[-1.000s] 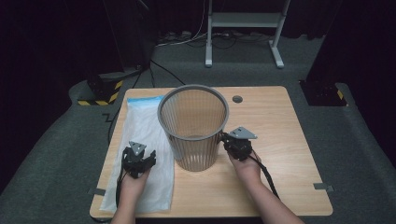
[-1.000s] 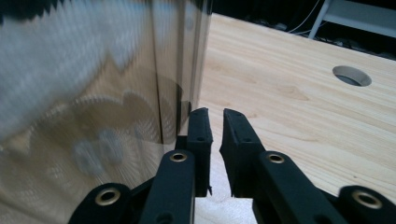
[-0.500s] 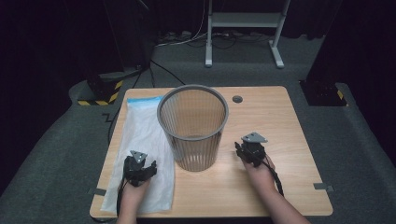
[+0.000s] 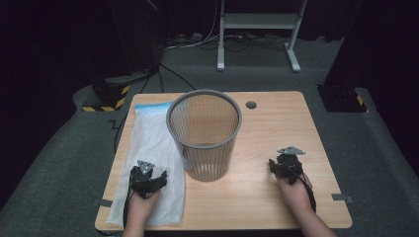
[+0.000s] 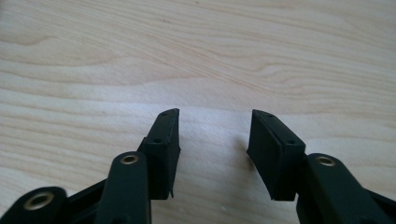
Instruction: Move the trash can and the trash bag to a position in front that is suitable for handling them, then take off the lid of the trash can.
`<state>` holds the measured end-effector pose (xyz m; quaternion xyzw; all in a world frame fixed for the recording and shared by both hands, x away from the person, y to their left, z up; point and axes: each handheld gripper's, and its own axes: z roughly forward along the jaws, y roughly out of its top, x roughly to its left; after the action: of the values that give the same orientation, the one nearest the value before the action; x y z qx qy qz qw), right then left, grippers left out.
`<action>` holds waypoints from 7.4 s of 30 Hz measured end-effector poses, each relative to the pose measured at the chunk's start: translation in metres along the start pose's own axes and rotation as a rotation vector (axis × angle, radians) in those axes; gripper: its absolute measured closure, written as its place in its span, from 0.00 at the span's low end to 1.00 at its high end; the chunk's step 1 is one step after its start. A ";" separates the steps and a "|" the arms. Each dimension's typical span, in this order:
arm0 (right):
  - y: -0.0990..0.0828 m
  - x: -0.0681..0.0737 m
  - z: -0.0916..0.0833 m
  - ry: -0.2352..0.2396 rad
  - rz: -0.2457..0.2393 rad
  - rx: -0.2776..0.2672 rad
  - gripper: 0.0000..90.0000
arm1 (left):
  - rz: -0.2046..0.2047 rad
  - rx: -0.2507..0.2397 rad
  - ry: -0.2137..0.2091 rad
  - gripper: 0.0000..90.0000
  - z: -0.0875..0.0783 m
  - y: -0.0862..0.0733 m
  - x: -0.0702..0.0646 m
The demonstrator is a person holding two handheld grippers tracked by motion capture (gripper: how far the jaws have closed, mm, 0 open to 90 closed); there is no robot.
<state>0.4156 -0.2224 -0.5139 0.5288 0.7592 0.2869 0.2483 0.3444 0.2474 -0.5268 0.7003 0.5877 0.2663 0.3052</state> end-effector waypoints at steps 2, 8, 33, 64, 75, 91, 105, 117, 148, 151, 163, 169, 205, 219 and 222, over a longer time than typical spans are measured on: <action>0.002 -0.004 -0.001 0.001 0.011 0.031 0.54 | -0.004 0.003 -0.013 0.29 0.000 0.000 0.001; 0.009 -0.012 -0.004 0.022 0.059 0.145 0.48 | 0.002 0.006 -0.017 0.27 0.001 0.001 0.002; 0.058 -0.006 0.018 0.009 0.126 0.697 0.30 | 0.007 0.013 -0.028 0.22 0.002 0.001 0.003; 0.097 -0.004 -0.016 0.024 0.136 0.702 0.41 | 0.012 0.015 -0.031 0.21 0.003 0.002 0.002; 0.126 0.006 -0.035 0.038 0.147 0.717 0.48 | 0.014 0.014 -0.036 0.21 0.003 0.002 0.002; 0.176 0.019 -0.079 0.027 0.120 0.669 0.50 | 0.018 0.013 -0.037 0.21 0.002 0.001 0.002; 0.214 0.043 -0.092 0.058 0.089 0.679 0.55 | 0.025 0.014 -0.043 0.21 0.002 0.001 0.002; 0.248 0.059 -0.111 0.078 0.068 0.687 0.58 | 0.025 0.011 -0.047 0.22 0.002 0.000 0.002; 0.298 0.107 -0.117 0.139 0.071 0.665 0.58 | 0.026 0.011 -0.049 0.22 0.002 0.000 0.003; 0.298 0.108 -0.114 0.139 0.070 0.662 0.59 | 0.025 0.011 -0.049 0.22 0.002 0.000 0.003; 0.291 0.102 -0.105 0.154 0.119 0.671 0.72 | 0.026 0.011 -0.050 0.22 0.002 0.000 0.003; 0.292 0.106 -0.105 0.165 0.094 0.667 0.80 | 0.027 0.011 -0.050 0.22 0.002 0.000 0.003; 0.295 0.111 -0.107 0.143 0.054 0.648 0.87 | 0.026 0.007 -0.050 0.22 0.002 0.000 0.003; 0.306 0.111 -0.119 0.107 0.049 0.595 0.89 | 0.026 0.008 -0.050 0.22 0.001 0.000 0.002; 0.307 0.105 -0.120 0.158 0.093 0.574 0.91 | 0.028 0.008 -0.050 0.22 0.001 0.000 0.003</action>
<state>0.5029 -0.0588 -0.2221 0.5875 0.8013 0.1119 0.0155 0.3457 0.2499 -0.5277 0.7162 0.5711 0.2507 0.3131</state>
